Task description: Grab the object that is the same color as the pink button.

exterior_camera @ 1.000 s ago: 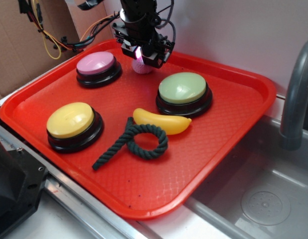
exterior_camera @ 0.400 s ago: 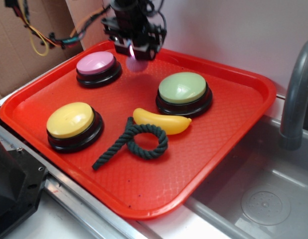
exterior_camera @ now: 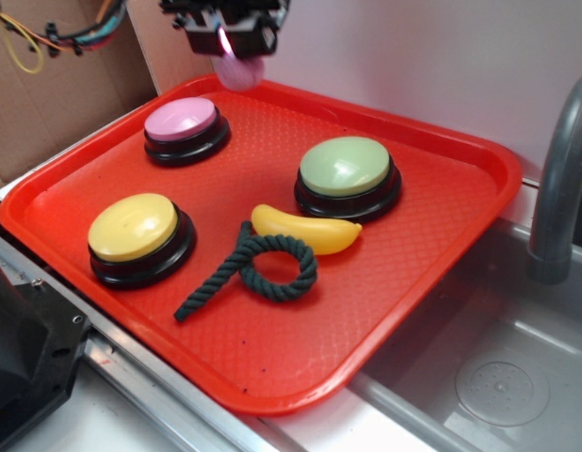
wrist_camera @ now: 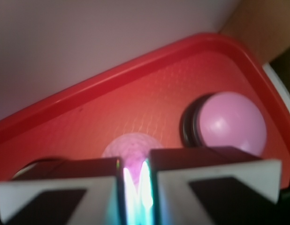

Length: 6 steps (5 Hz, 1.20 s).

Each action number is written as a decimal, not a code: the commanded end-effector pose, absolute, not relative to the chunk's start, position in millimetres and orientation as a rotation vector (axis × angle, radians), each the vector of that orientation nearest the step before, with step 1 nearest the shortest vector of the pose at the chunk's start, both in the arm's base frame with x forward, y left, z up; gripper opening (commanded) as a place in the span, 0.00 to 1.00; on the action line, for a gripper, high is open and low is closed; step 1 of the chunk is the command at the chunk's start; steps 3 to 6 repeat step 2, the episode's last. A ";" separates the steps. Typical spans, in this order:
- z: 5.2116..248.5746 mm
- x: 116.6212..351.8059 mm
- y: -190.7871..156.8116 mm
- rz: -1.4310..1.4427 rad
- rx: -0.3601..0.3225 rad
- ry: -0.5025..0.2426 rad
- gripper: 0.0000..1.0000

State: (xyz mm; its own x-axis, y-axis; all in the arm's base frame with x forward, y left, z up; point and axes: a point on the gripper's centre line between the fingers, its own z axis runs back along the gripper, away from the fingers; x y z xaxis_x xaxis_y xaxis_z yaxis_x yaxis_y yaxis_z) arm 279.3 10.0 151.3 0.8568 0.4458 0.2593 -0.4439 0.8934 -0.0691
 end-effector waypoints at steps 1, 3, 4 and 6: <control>204.4 233.4 25.8 0.501 -0.171 -0.239 0.00; 205.2 226.6 31.9 0.551 -0.122 -0.161 0.00; 205.2 226.6 31.9 0.551 -0.122 -0.161 0.00; 205.2 226.6 31.9 0.551 -0.122 -0.161 0.00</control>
